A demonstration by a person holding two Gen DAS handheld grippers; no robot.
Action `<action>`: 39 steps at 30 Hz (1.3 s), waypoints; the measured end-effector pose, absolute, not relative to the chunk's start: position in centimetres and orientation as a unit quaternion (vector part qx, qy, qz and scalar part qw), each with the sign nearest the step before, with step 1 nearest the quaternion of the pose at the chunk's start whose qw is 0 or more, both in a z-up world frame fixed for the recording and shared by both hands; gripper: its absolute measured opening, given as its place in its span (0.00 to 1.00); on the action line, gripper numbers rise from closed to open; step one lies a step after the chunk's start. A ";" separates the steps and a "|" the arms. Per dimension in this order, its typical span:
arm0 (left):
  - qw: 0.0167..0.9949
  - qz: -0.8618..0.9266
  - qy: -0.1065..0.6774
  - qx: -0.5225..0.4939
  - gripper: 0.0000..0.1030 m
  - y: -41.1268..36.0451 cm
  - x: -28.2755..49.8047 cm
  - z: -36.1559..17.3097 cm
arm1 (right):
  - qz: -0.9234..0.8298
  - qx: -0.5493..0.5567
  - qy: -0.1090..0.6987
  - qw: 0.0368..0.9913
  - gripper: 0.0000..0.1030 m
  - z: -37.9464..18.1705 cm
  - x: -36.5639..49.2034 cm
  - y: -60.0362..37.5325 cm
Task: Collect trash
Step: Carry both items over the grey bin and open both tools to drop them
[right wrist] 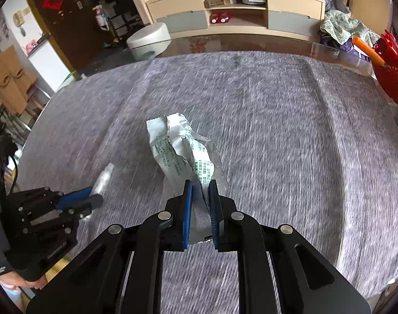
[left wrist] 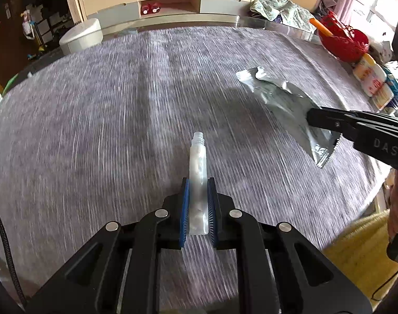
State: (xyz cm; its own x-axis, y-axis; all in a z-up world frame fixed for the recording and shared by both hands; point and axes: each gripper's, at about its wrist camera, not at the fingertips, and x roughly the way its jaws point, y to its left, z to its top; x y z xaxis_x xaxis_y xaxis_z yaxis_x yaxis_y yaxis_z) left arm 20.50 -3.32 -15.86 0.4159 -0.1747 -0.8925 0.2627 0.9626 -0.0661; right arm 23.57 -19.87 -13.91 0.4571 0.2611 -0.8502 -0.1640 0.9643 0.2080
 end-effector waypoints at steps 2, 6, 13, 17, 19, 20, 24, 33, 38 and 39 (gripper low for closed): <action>0.839 -0.132 0.527 0.032 0.12 -3.1 18.9 -15.8 | 0.121 0.048 0.509 0.851 0.14 -14.0 22.1 -19.8; 0.834 -0.136 0.534 0.021 0.12 -2.9 16.1 -15.7 | 0.118 0.055 0.508 0.852 0.14 -13.6 19.3 -20.2; 0.836 -0.153 0.526 0.009 0.12 -2.9 10.9 -14.6 | 0.120 0.054 0.502 0.855 0.14 -12.7 14.5 -20.5; 0.838 -0.158 0.522 0.011 0.12 -3.0 8.5 -14.2 | 0.122 0.055 0.499 0.856 0.14 -12.4 12.2 -20.6; 0.838 -0.161 0.521 0.012 0.12 -3.2 7.2 -14.1 | 0.123 0.055 0.498 0.856 0.14 -12.4 11.1 -20.6; 0.838 -0.163 0.520 0.013 0.12 -3.4 6.6 -14.1 | 0.123 0.055 0.499 0.856 0.14 -12.5 10.6 -20.6; 0.838 -0.166 0.519 0.016 0.12 -3.7 4.4 -14.3 | 0.125 0.051 0.502 0.855 0.14 -13.0 8.6 -20.5; 0.827 -0.170 0.536 0.016 0.12 -4.0 0.9 -16.8 | 0.129 0.049 0.525 0.840 0.14 -15.9 4.6 -19.8; 0.812 -0.168 0.559 0.006 0.12 -4.1 -0.6 -19.6 | 0.123 0.048 0.556 0.821 0.14 -19.4 3.2 -19.4; 0.808 -0.168 0.565 0.001 0.12 -4.1 -0.7 -20.2 | 0.121 0.049 0.563 0.816 0.14 -20.1 3.2 -19.3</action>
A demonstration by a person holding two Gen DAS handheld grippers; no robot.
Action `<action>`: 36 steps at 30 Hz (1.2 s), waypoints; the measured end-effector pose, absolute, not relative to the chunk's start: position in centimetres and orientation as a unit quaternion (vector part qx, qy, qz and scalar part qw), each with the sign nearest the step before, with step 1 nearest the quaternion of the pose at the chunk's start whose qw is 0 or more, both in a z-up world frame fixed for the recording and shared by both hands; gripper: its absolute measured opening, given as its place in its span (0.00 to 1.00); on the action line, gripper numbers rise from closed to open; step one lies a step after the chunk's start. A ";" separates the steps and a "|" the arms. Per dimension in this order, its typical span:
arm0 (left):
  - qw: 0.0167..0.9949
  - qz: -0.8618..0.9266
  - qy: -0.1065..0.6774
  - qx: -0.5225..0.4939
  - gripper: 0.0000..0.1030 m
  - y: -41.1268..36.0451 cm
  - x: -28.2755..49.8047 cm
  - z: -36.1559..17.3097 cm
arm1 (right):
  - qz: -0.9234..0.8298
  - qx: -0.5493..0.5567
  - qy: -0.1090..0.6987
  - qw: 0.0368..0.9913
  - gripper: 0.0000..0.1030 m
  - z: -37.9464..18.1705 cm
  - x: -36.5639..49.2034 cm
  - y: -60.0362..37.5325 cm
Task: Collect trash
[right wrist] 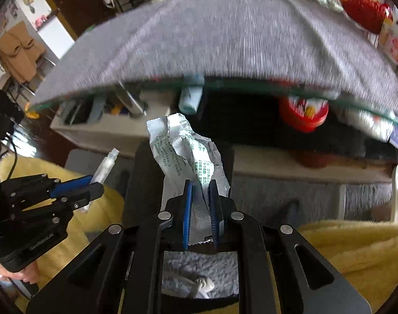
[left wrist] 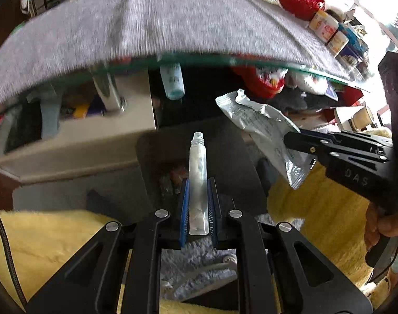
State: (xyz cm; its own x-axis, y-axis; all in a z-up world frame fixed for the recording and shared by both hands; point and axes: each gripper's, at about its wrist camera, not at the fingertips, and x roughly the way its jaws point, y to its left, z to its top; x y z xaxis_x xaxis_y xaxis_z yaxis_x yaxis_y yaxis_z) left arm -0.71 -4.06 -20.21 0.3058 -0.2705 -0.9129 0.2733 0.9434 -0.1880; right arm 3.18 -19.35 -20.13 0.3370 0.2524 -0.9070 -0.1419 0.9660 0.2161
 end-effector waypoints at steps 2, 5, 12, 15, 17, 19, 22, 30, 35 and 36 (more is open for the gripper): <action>0.800 -0.168 0.575 -0.006 0.12 -4.1 -0.8 -21.6 | 0.117 0.050 0.574 0.809 0.14 -21.4 3.3 -19.2; 0.792 -0.169 0.587 -0.009 0.12 -4.2 -0.7 -22.9 | 0.115 0.049 0.589 0.799 0.14 -23.0 3.5 -19.0; 0.777 -0.176 0.605 -0.008 0.12 -4.7 -0.1 -24.7 | 0.121 0.053 0.606 0.784 0.14 -24.9 3.8 -18.3; 0.768 -0.175 0.617 -0.015 0.12 -4.7 0.4 -25.6 | 0.124 0.058 0.613 0.778 0.14 -25.4 4.3 -18.1; 0.762 -0.177 0.623 -0.024 0.12 -4.6 0.6 -26.1 | 0.127 0.062 0.618 0.774 0.16 -25.7 4.6 -18.0; 0.756 -0.178 0.629 -0.033 0.12 -4.6 1.0 -26.6 | 0.128 0.062 0.622 0.770 0.16 -26.0 4.8 -17.8; 0.753 -0.178 0.632 -0.036 0.13 -4.5 1.3 -26.9 | 0.128 0.065 0.626 0.766 0.17 -26.4 5.2 -17.7; 0.754 -0.166 0.634 -0.029 0.33 -4.0 2.0 -27.1 | 0.115 0.072 0.625 0.769 0.53 -26.5 6.1 -18.1; 0.769 -0.153 0.620 -0.025 0.67 -3.3 2.1 -26.2 | 0.082 0.066 0.603 0.791 0.79 -25.2 6.3 -19.3; 0.777 -0.147 0.611 -0.027 0.73 -2.9 2.1 -25.5 | 0.077 0.066 0.598 0.795 0.85 -24.9 6.4 -19.6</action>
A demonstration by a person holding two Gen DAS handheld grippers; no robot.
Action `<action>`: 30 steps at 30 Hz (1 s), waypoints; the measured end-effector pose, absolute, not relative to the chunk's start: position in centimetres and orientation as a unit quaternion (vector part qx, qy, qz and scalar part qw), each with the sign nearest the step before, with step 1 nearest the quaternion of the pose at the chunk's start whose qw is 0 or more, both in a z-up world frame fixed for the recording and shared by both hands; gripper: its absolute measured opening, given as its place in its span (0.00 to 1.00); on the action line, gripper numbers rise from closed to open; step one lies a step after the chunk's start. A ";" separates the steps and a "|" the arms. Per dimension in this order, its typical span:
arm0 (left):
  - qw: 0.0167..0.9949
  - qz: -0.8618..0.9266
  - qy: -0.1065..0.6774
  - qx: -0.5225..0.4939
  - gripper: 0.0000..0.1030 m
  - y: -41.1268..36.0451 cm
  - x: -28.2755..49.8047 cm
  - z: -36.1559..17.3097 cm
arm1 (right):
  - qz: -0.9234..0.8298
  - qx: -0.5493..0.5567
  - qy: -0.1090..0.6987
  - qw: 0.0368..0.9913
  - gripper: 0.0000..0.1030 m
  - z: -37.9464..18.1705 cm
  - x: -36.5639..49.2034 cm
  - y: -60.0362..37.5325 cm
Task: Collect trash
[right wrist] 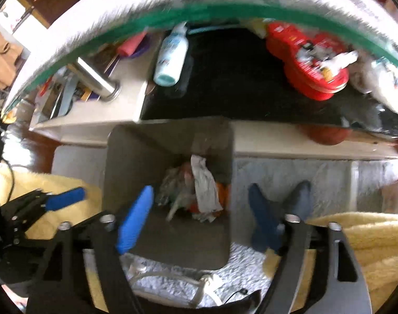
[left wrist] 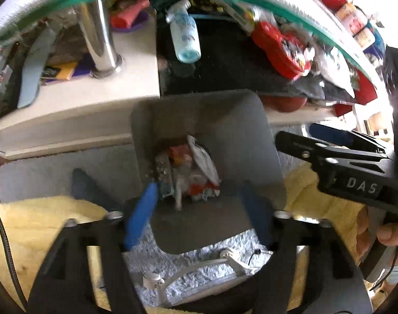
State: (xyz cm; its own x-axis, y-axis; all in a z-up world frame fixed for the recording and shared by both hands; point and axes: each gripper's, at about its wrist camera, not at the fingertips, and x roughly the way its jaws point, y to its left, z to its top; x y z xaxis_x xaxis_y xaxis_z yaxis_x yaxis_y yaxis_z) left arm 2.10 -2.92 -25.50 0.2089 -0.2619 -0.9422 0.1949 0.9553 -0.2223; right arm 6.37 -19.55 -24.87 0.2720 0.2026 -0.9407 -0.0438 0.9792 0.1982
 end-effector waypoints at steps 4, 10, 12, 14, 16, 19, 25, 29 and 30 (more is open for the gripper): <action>0.806 -0.127 0.578 -0.022 0.88 -1.6 2.3 -22.8 | 0.052 0.074 0.571 0.816 0.97 -22.6 6.5 -21.5; 0.844 -0.107 0.526 -0.008 0.92 -0.5 2.4 -18.1 | 0.027 0.067 0.518 0.852 0.97 -18.2 6.2 -23.5; 0.857 -0.102 0.506 -0.003 0.92 -0.4 2.2 -16.3 | 0.024 0.068 0.493 0.867 0.97 -16.2 5.8 -24.1; 0.872 -0.096 0.480 0.004 0.92 -0.3 1.7 -14.2 | 0.018 0.062 0.468 0.881 0.97 -14.2 5.3 -24.5; 0.885 -0.094 0.456 0.007 0.92 -0.3 1.2 -12.1 | 0.002 0.043 0.444 0.895 0.97 -12.2 4.8 -24.6; 0.907 -0.090 0.411 0.011 0.92 -0.3 0.2 -8.9 | -0.023 0.026 0.398 0.917 0.97 -9.0 3.5 -24.8; 0.938 -0.086 0.336 0.010 0.92 -0.3 -1.9 -4.2 | -0.056 0.029 0.322 0.945 0.97 -4.3 1.0 -25.2; 0.949 -0.073 0.305 0.014 0.92 -0.3 -3.0 -2.5 | -0.060 0.035 0.293 0.954 0.97 -2.4 -0.3 -25.4; 0.952 -0.065 0.299 0.015 0.92 -0.2 -3.1 -2.2 | -0.061 0.034 0.288 0.955 0.97 -2.2 -0.6 -25.3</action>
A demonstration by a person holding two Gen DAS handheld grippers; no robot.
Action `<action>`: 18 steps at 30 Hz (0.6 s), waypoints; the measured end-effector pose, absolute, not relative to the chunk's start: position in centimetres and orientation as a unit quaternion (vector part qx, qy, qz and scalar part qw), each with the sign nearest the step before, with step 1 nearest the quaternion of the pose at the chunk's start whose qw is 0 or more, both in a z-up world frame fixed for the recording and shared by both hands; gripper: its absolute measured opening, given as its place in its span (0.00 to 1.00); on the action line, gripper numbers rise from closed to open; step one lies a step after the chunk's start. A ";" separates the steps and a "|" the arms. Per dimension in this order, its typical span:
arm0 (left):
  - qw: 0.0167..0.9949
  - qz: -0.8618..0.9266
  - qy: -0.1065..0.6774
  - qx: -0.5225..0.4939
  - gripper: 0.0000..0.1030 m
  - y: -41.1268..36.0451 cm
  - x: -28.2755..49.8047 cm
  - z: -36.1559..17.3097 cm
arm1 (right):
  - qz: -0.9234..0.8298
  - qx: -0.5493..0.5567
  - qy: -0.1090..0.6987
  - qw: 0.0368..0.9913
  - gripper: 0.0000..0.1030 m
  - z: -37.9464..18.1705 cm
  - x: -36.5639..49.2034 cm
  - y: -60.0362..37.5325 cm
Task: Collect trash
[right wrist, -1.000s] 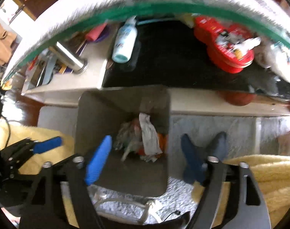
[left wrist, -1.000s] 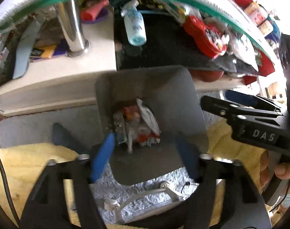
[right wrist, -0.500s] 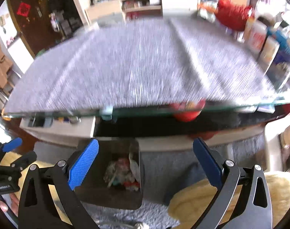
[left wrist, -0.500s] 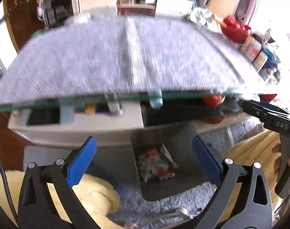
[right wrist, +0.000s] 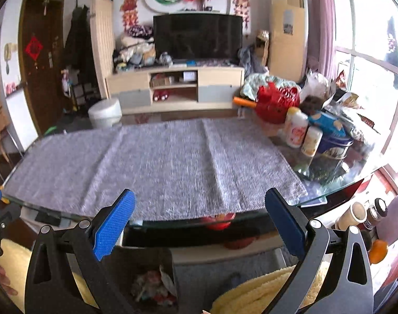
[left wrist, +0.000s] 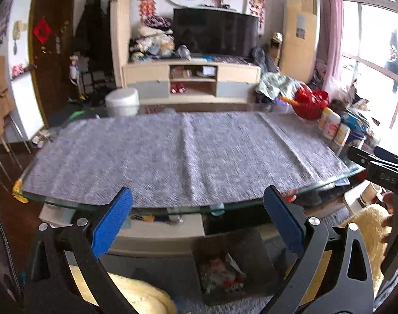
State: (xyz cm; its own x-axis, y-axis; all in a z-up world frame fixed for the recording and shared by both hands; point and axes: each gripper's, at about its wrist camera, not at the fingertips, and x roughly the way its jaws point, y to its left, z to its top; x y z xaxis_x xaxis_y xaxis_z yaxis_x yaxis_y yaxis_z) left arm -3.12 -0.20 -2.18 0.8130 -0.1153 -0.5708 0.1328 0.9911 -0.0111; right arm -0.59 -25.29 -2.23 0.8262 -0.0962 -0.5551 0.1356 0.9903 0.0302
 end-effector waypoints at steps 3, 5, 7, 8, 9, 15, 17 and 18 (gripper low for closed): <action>0.956 -0.056 0.286 0.015 0.92 0.2 -3.4 -1.6 | -0.061 0.027 0.274 0.959 0.97 -1.4 -1.3 -25.0; 0.959 -0.053 0.277 0.012 0.92 0.4 -3.6 -1.1 | -0.060 0.025 0.270 0.961 0.97 -1.1 -1.7 -24.9; 0.962 -0.048 0.270 0.013 0.92 0.6 -3.9 -0.7 | -0.059 0.025 0.267 0.962 0.97 -0.9 -1.9 -24.8; 0.963 -0.045 0.266 0.013 0.92 0.6 -4.1 -0.5 | -0.059 0.026 0.266 0.962 0.97 -0.9 -2.0 -24.7; 0.964 -0.043 0.263 0.013 0.92 0.7 -4.2 -0.3 | -0.059 0.027 0.265 0.962 0.97 -0.9 -2.0 -24.6; 0.966 -0.041 0.254 0.014 0.92 0.9 -4.6 0.0 | -0.056 0.031 0.261 0.963 0.97 -0.8 -2.3 -24.5; 0.967 -0.040 0.251 0.014 0.92 0.9 -4.6 0.0 | -0.055 0.031 0.260 0.963 0.97 -0.7 -2.3 -24.4; 0.967 -0.040 0.251 0.014 0.92 1.0 -4.6 0.0 | -0.054 0.031 0.260 0.963 0.97 -0.8 -2.3 -24.4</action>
State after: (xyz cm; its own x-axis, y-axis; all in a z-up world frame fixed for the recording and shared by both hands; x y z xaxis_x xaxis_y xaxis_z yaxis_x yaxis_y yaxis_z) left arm -4.64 0.96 -0.05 0.8711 -0.0701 -0.4862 0.0843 0.9964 0.0074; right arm -2.29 -24.40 -0.76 0.8584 -0.0887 -0.5052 0.1211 0.9921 0.0314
